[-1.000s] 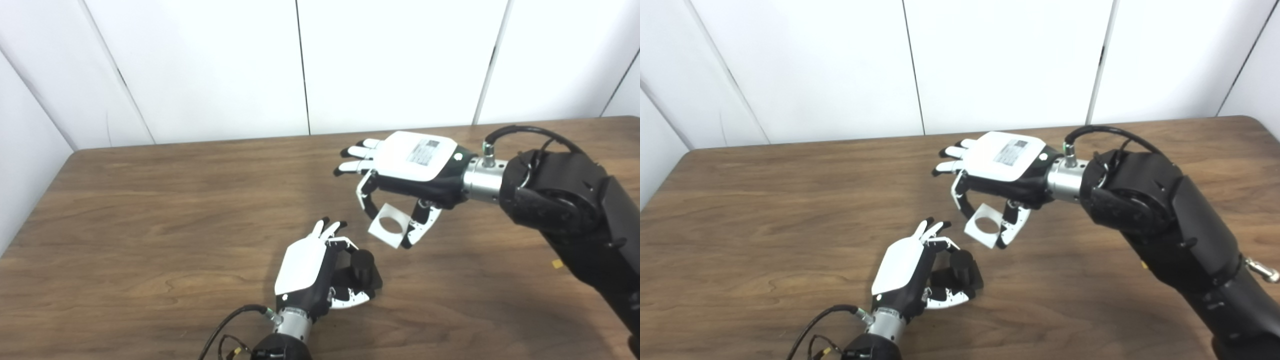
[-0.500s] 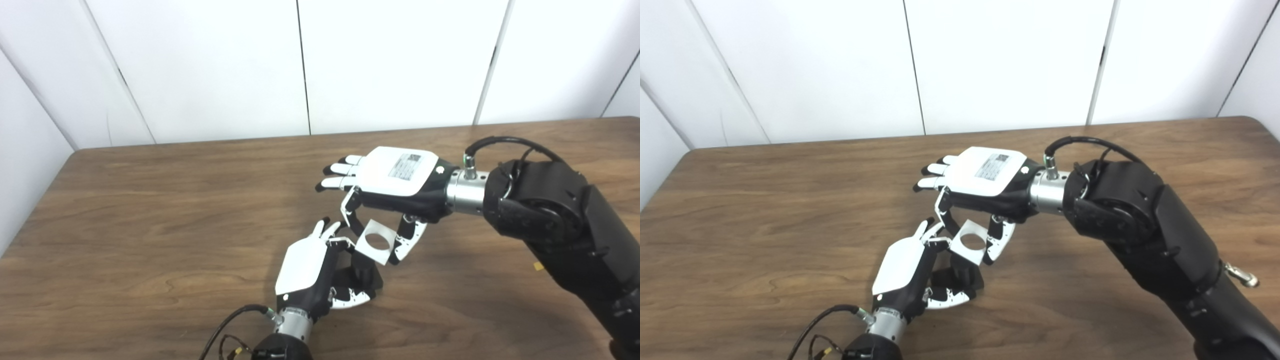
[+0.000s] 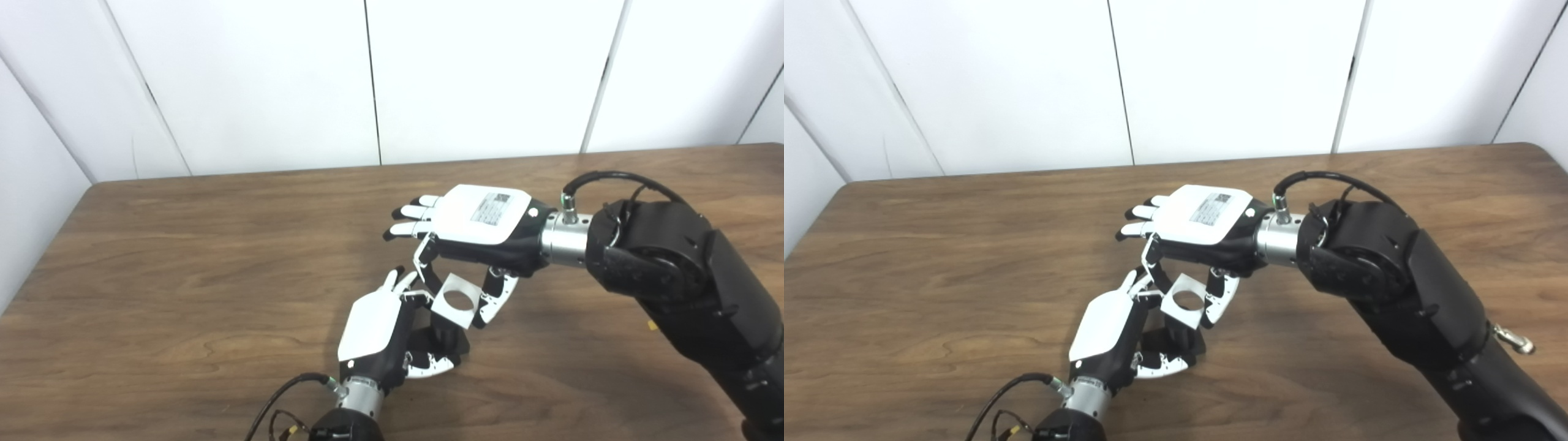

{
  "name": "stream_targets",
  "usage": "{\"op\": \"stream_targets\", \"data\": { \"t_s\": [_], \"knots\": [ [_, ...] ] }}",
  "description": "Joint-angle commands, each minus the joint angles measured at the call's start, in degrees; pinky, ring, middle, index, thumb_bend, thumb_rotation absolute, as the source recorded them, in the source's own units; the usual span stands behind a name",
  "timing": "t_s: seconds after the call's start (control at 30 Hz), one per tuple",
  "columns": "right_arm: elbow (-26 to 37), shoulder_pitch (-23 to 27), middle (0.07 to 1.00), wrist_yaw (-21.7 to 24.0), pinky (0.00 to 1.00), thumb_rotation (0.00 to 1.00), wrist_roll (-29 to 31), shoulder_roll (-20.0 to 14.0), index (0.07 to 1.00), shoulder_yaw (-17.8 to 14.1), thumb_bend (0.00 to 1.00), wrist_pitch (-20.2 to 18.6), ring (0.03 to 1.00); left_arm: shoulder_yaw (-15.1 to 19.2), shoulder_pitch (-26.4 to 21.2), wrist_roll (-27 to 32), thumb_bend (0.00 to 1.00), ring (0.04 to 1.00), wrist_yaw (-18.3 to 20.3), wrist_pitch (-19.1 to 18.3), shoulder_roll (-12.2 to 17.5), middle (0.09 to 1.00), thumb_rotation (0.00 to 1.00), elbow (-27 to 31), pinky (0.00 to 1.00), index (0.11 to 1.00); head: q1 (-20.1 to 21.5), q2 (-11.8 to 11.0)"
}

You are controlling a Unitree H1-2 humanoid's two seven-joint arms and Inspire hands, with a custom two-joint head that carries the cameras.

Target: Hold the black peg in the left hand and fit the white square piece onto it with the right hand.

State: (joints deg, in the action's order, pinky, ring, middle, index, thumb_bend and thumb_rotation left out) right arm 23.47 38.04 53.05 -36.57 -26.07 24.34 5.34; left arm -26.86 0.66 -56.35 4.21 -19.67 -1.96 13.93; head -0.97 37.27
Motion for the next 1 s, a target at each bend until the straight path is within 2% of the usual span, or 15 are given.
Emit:
{"op": "stream_targets", "data": {
  "t_s": [0.0, 0.97],
  "knots": [
    [0.04, 2.01, 0.955, -1.78, 1.00, 0.14, 0.05, 0.44, 0.491, -0.56, 0.52, 0.62, 1.000, -0.44, 0.26, -1.16, 0.52, 1.000, 0.95, -0.91, -0.12, 0.933, 0.06, 0.25, 0.93, 0.492, -0.17, 0.10],
    [-3.89, 1.62, 0.949, -2.89, 1.00, 0.14, -1.40, 0.70, 0.491, 0.39, 0.52, 1.86, 1.000, -1.51, 0.28, -1.61, 0.52, 1.000, 0.73, -1.17, -0.34, 0.929, 0.07, 1.07, 0.92, 0.492, -0.14, 0.67]
  ]
}}
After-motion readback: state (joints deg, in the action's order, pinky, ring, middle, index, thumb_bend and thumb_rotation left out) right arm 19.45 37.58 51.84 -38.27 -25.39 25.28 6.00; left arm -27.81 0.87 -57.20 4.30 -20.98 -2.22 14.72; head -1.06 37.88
